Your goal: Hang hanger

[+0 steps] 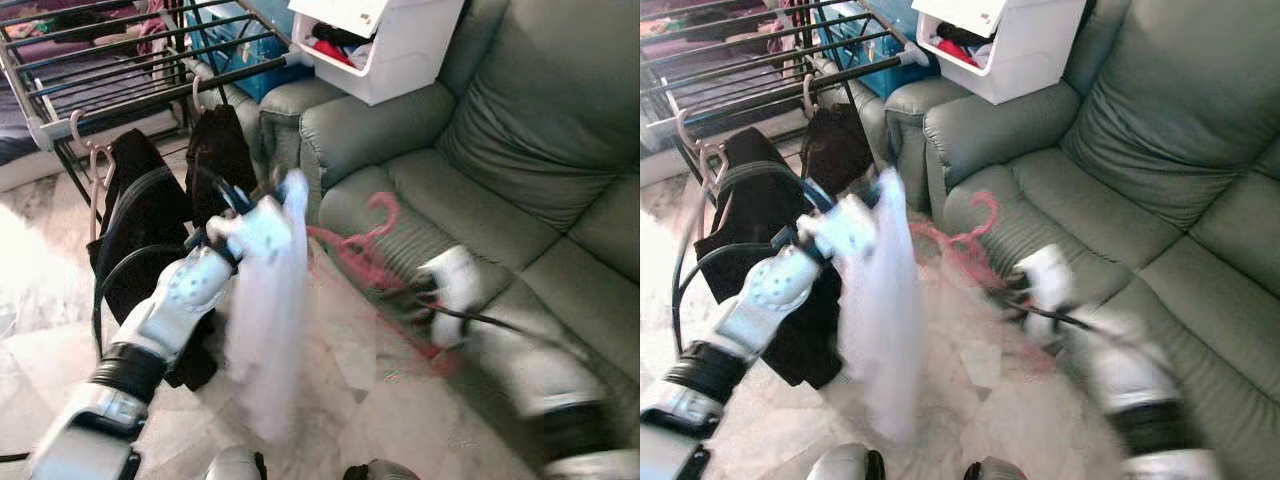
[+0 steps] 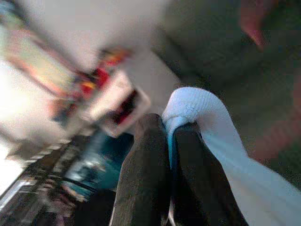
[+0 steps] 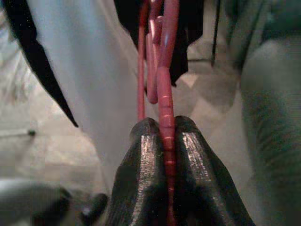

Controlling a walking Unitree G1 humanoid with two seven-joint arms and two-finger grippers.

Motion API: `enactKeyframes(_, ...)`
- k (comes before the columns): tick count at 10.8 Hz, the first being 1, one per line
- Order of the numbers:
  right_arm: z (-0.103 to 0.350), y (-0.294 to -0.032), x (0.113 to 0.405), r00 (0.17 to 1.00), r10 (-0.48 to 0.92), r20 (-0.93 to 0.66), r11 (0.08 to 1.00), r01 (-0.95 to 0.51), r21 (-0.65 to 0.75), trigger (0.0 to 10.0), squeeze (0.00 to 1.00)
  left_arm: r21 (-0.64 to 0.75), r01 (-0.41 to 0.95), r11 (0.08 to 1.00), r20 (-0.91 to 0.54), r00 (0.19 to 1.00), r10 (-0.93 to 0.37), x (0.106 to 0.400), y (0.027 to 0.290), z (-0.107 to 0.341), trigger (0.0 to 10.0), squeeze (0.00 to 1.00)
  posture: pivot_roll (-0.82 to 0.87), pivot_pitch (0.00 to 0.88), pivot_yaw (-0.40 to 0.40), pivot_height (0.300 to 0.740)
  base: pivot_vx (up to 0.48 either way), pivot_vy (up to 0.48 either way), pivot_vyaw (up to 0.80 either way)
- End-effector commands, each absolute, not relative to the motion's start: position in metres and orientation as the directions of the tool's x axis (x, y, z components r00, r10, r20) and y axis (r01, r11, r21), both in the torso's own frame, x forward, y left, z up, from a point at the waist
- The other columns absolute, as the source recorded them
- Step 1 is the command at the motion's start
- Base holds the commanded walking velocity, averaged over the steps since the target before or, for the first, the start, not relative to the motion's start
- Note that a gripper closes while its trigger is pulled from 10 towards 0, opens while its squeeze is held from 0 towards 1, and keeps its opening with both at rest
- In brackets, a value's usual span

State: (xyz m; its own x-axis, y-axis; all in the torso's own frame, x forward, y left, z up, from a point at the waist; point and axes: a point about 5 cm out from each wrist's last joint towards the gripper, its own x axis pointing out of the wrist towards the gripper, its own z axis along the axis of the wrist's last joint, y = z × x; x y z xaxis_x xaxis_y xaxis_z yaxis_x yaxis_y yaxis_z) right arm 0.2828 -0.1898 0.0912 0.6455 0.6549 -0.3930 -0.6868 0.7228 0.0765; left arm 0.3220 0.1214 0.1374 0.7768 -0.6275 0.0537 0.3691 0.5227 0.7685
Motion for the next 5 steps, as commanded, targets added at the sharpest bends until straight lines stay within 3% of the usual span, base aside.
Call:
enactKeyframes(1, 0.109, -0.193, 0.287, 0.61, 0.692, -0.387, 0.651, -0.759, -0.032, 10.0, 0.0, 0.785, 0.474, 0.398, -0.076, 0.711, -0.699, 0.317, 0.117, 0.126, 10.0, 0.0, -0.05, 0.0, -0.039, 0.74, 0.0, 0.0, 0.0)
enactKeyframes(3, 0.119, -0.212, 0.295, 0.649, 0.646, -0.403, 0.648, -0.745, -0.16, 10.0, 0.0, 0.787, 0.567, 0.242, -0.262, 0.662, -0.702, 0.315, 0.131, 0.104, 10.0, 0.0, -0.05, 0.0, -0.033, 0.74, 0.0, 0.0, 0.0)
enactKeyframes(5, 0.104, -0.216, 0.286, 0.621, 0.625, -0.474, 0.595, -0.771, -0.226, 10.0, 0.0, 0.693, 0.718, 0.065, -0.517, 0.557, -0.65, 0.309, 0.152, 0.081, 10.0, 0.0, -0.05, 0.0, -0.025, 0.74, 0.0, 0.0, 0.0)
